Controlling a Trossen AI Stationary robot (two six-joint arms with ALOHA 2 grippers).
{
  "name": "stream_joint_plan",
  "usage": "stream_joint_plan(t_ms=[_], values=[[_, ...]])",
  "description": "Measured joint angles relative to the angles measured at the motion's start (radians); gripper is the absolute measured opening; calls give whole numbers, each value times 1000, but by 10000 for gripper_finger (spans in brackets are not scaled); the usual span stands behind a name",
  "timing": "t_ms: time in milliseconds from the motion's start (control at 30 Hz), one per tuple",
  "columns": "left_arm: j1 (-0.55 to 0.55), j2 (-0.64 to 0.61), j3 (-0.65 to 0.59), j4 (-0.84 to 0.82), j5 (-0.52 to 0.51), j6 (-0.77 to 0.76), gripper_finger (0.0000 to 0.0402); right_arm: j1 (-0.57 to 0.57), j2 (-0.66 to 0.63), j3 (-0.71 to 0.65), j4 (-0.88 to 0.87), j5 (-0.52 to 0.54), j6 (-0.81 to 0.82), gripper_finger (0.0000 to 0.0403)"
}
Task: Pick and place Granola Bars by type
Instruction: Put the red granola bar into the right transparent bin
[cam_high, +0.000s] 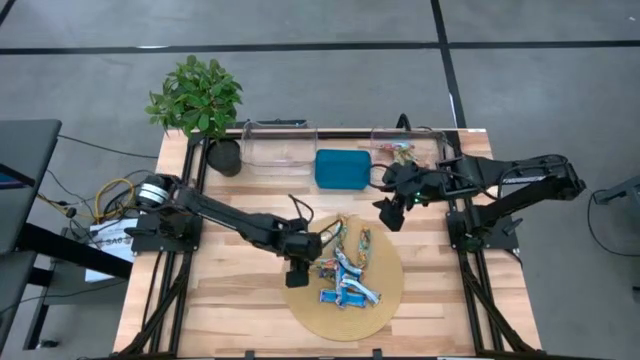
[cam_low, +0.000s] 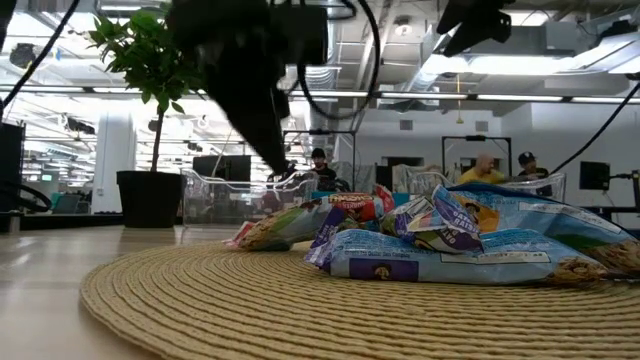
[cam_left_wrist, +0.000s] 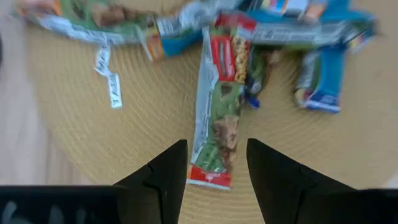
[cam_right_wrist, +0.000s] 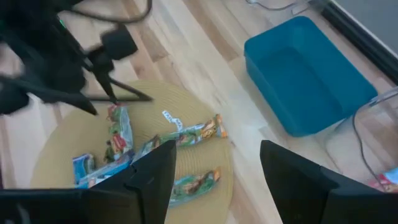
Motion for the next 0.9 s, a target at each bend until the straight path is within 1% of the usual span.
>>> stream_joint_plan(t_ms=[67, 167, 267, 433, 567, 767, 900], values=[[-1, 33, 0, 15, 2, -5, 157, 3, -1, 0, 6, 0, 5, 224], [0, 73, 0, 53, 34, -28, 157, 4, -1, 0, 3, 1, 6, 224], [-3, 83, 0, 73, 60, -31, 157, 4, -2, 1, 1, 1, 13, 224], [-3, 82, 0, 124, 23, -16, 157, 4, -2, 1, -1, 1, 14, 224], [-3, 103, 2, 146, 23, -15, 157, 4, -2, 1, -1, 1, 15, 224], [-3, 145, 1, 155, 52, -19, 157, 4, -3, 2, 0, 1, 14, 224], [-3, 147, 2, 156, 15, -44, 155, 4, -3, 2, 5, 1, 14, 224]])
